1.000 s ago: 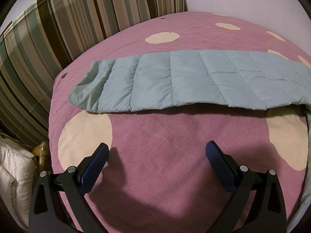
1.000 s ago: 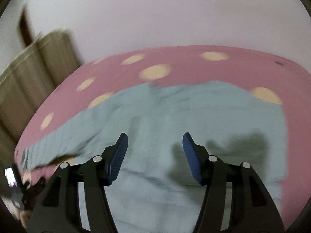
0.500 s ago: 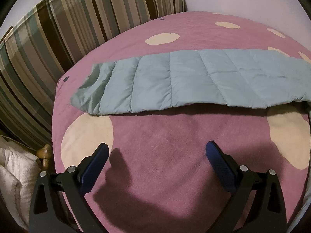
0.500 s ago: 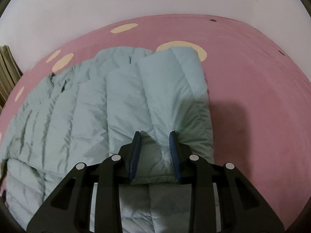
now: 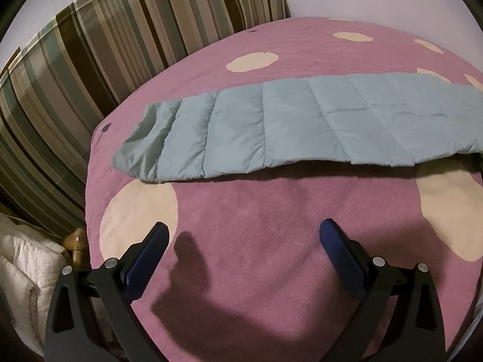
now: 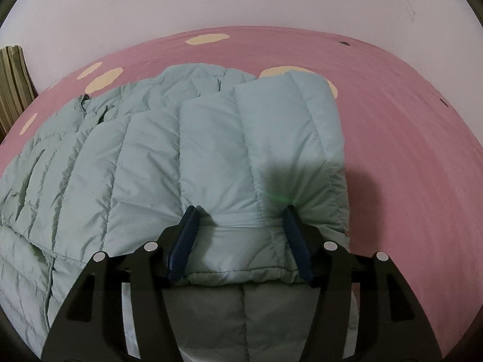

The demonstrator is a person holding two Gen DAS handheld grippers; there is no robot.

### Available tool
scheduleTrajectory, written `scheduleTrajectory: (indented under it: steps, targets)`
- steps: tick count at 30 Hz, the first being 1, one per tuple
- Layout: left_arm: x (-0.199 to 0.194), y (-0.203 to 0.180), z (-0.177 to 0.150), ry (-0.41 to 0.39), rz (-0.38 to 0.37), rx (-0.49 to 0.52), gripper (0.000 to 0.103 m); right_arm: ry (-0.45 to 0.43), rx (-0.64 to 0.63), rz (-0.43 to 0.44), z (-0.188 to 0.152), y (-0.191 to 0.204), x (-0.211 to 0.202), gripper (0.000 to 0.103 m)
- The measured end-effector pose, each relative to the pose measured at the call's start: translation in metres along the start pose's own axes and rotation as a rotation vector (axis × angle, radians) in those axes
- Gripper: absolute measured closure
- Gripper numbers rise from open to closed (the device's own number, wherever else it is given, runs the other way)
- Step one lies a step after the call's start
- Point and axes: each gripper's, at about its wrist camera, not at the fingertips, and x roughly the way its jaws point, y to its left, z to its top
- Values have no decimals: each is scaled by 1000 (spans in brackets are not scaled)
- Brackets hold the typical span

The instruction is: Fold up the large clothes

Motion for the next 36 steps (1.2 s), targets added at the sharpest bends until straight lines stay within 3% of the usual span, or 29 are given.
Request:
scheduleTrajectory:
  steps: [7, 12, 16, 27, 30, 35, 36]
  targets:
    - [2, 7, 1, 14, -50, -36, 4, 2, -35, -32, -1, 8, 6, 34]
    - [9, 22, 1, 50, -159, -124, 4, 15, -6, -65, 0, 4, 10, 14]
    - [4, 29, 4, 27, -170, -102, 4, 15, -1, -60, 1, 2, 11, 13]
    - [21, 112, 46, -61, -106, -270, 5, 10, -9, -73, 0, 4, 11, 12]
    - [37, 126, 55, -32, -152, -314, 5, 9, -12, -75, 0, 4, 10, 12]
    - [67, 136, 55, 52, -288, -382, 5, 8, -13, -77, -1, 4, 10, 12]
    - [68, 136, 54, 47, -288, -385, 12, 8, -14, -78, -1, 4, 10, 12]
